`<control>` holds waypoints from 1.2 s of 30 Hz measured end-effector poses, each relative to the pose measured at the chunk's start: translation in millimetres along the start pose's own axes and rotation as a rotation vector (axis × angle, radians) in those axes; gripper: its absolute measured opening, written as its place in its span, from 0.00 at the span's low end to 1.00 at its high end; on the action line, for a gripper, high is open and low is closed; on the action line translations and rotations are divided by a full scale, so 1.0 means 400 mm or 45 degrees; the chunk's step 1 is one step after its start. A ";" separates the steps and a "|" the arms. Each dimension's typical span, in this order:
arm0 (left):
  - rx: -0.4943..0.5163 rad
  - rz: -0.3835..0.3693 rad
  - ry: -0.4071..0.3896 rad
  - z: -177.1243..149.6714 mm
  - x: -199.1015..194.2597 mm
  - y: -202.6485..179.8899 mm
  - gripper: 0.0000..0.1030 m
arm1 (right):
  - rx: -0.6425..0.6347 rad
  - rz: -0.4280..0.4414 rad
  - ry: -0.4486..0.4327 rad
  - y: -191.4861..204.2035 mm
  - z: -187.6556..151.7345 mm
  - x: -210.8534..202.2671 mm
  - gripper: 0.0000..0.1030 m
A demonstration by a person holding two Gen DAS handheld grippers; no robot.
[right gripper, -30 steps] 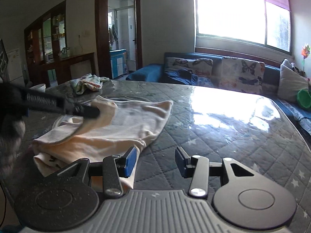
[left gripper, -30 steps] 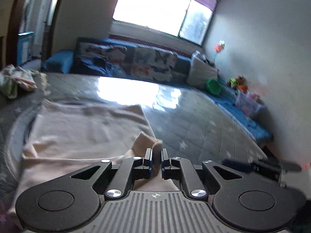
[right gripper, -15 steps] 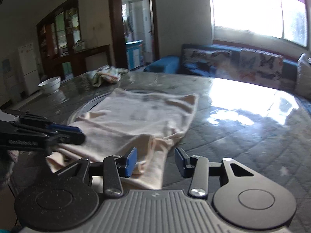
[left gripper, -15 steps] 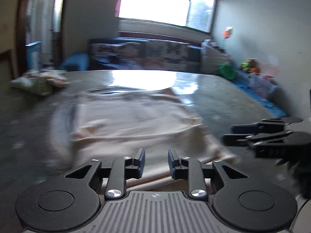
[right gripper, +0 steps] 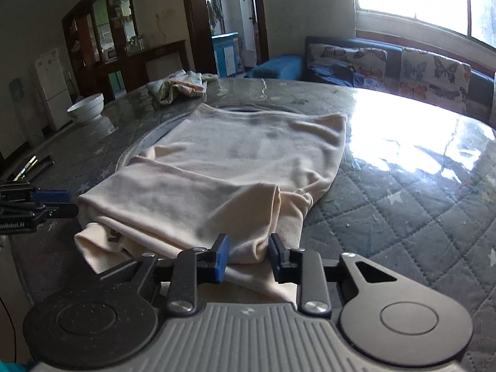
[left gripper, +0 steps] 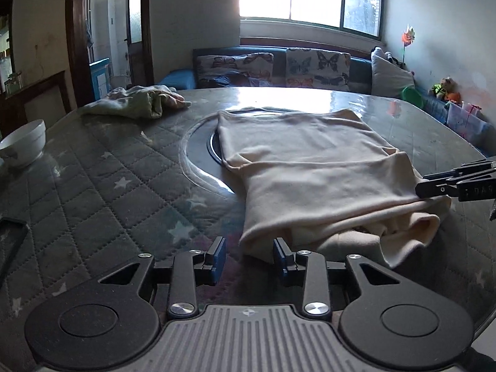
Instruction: Fold clothes
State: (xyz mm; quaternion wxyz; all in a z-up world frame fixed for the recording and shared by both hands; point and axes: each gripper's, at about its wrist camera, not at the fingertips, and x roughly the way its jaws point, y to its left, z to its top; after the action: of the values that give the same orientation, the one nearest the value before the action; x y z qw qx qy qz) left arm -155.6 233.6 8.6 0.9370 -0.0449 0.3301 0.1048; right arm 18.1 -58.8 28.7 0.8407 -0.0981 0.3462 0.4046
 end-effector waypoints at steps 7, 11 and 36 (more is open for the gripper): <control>-0.014 -0.006 -0.017 0.013 0.023 -0.002 0.35 | 0.006 -0.016 0.006 0.001 0.008 0.003 0.16; 0.034 -0.016 -0.027 0.010 0.034 -0.014 0.23 | 0.015 -0.015 0.019 -0.001 0.009 0.013 0.17; -0.023 0.004 -0.115 0.079 -0.032 0.024 0.09 | -0.116 -0.059 -0.140 0.009 0.077 -0.053 0.18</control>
State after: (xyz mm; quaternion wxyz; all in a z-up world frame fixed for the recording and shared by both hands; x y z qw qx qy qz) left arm -148.2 245.6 40.9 0.9504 -0.0483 0.2864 0.1112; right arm 21.8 -55.9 66.2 0.8624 -0.1219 0.2782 0.4050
